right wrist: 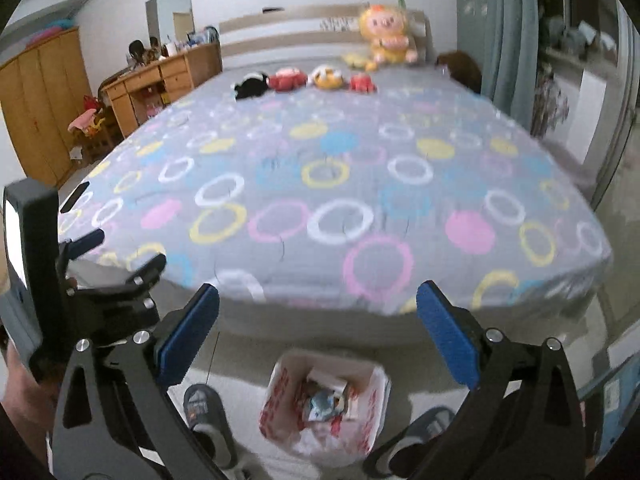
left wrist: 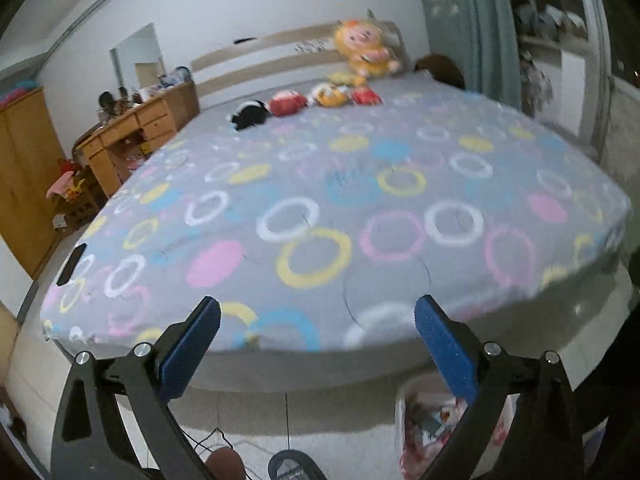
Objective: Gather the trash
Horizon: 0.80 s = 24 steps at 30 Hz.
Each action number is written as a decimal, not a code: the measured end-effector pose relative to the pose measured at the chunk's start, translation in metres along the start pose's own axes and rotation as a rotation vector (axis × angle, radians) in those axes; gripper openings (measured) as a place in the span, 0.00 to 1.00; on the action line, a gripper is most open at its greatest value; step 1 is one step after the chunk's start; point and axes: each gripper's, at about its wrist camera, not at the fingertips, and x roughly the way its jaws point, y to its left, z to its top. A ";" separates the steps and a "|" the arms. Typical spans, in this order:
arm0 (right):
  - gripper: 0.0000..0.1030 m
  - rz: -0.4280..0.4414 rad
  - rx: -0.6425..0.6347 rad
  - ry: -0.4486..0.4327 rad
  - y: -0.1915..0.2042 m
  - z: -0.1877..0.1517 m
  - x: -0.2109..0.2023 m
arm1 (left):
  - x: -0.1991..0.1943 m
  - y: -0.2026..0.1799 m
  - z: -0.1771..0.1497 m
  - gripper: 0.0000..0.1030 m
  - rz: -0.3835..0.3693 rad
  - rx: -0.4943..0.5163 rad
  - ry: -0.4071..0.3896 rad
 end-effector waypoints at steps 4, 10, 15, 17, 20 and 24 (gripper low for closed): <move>0.93 -0.010 -0.005 -0.057 0.003 0.015 -0.016 | -0.022 0.018 0.025 0.92 0.010 -0.040 -0.069; 0.94 -0.017 0.011 -0.097 0.004 0.027 -0.025 | -0.036 0.029 0.045 0.92 0.037 -0.019 -0.133; 0.94 -0.018 0.012 -0.101 0.004 0.030 -0.026 | -0.044 0.034 0.049 0.92 0.036 -0.023 -0.151; 0.94 -0.018 0.013 -0.102 0.004 0.030 -0.026 | -0.046 0.035 0.047 0.92 0.037 -0.031 -0.151; 0.94 -0.017 0.011 -0.102 0.004 0.031 -0.027 | -0.047 0.037 0.046 0.92 0.029 -0.047 -0.148; 0.94 -0.019 0.011 -0.106 0.006 0.032 -0.028 | -0.047 0.039 0.045 0.92 0.016 -0.074 -0.142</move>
